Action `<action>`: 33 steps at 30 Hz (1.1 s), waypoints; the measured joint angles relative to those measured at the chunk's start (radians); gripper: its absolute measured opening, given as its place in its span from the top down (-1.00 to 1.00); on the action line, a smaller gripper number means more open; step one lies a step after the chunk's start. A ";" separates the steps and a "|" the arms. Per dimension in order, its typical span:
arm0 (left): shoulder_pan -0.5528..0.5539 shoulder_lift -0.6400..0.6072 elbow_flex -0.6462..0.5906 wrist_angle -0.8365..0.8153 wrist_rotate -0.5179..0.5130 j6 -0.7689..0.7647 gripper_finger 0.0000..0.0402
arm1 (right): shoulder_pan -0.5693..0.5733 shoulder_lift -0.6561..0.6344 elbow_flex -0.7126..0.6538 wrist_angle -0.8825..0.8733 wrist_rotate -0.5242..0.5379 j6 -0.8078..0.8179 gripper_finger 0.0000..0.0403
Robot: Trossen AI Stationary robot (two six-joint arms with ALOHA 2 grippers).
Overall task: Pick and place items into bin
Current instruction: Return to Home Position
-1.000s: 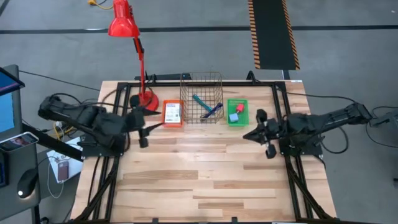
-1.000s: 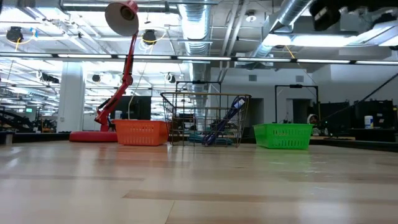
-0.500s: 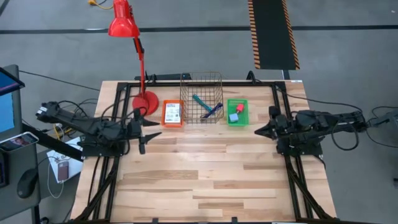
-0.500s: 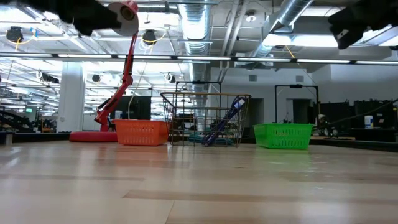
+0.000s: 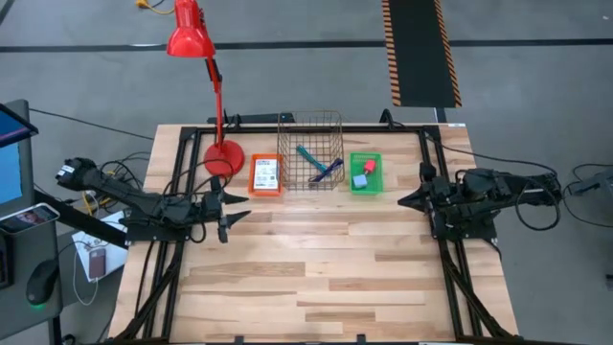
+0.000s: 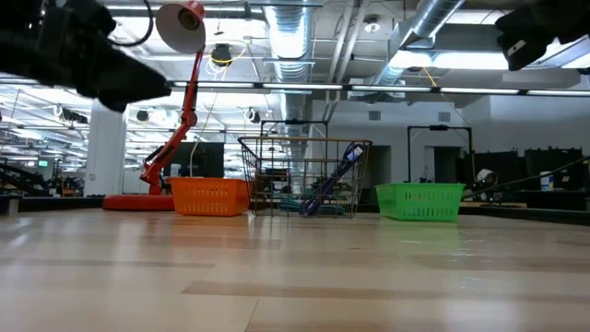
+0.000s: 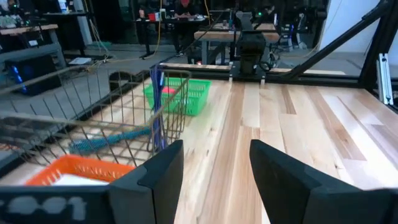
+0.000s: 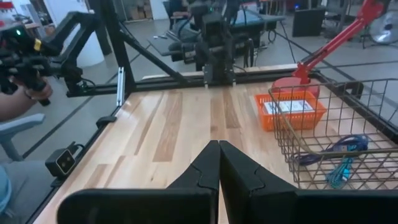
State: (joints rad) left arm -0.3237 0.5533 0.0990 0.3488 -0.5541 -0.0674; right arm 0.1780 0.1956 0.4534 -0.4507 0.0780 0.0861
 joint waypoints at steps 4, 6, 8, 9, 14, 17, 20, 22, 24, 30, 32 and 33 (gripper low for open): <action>0.000 0.000 -0.079 0.102 0.000 -0.007 0.12 | 0.000 -0.018 -0.003 0.005 0.018 -0.006 1.00; 0.000 0.000 -0.087 0.110 -0.007 -0.011 0.12 | 0.000 -0.033 -0.025 0.027 0.036 -0.008 1.00; 0.000 0.000 -0.087 0.107 -0.009 -0.011 0.12 | -0.004 -0.054 -0.063 0.056 0.065 -0.008 1.00; 0.000 0.002 -0.087 0.112 -0.008 -0.010 0.12 | -0.007 -0.065 -0.081 0.067 0.082 -0.008 1.00; 0.000 0.002 -0.088 0.114 -0.007 0.003 0.12 | -0.024 -0.082 -0.109 0.104 0.150 -0.008 1.00; 0.000 0.002 -0.088 0.114 -0.008 0.014 0.12 | -0.033 -0.081 -0.116 0.094 0.185 -0.008 1.00; 0.000 0.002 -0.088 0.114 -0.023 0.015 0.12 | -0.039 -0.081 -0.123 0.086 0.187 -0.007 1.00; 0.000 0.002 -0.088 0.112 -0.030 0.009 0.12 | -0.041 -0.081 -0.135 0.085 0.187 -0.007 1.00; 0.000 0.002 -0.088 0.104 -0.030 0.000 0.12 | -0.040 -0.081 -0.146 0.091 0.187 0.008 1.00; 0.000 0.002 -0.088 0.087 -0.030 0.011 0.12 | -0.041 -0.081 -0.183 0.108 0.187 0.094 1.00; 0.000 0.002 -0.089 0.059 -0.031 0.015 0.12 | -0.042 -0.081 -0.211 0.133 0.190 0.098 1.00; 0.000 0.002 -0.089 0.044 -0.031 0.016 0.12 | -0.042 -0.081 -0.223 0.145 0.191 0.098 1.00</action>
State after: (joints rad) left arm -0.3237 0.5556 0.0105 0.3929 -0.5846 -0.0518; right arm 0.1359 0.1146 0.2303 -0.3053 0.2692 0.1842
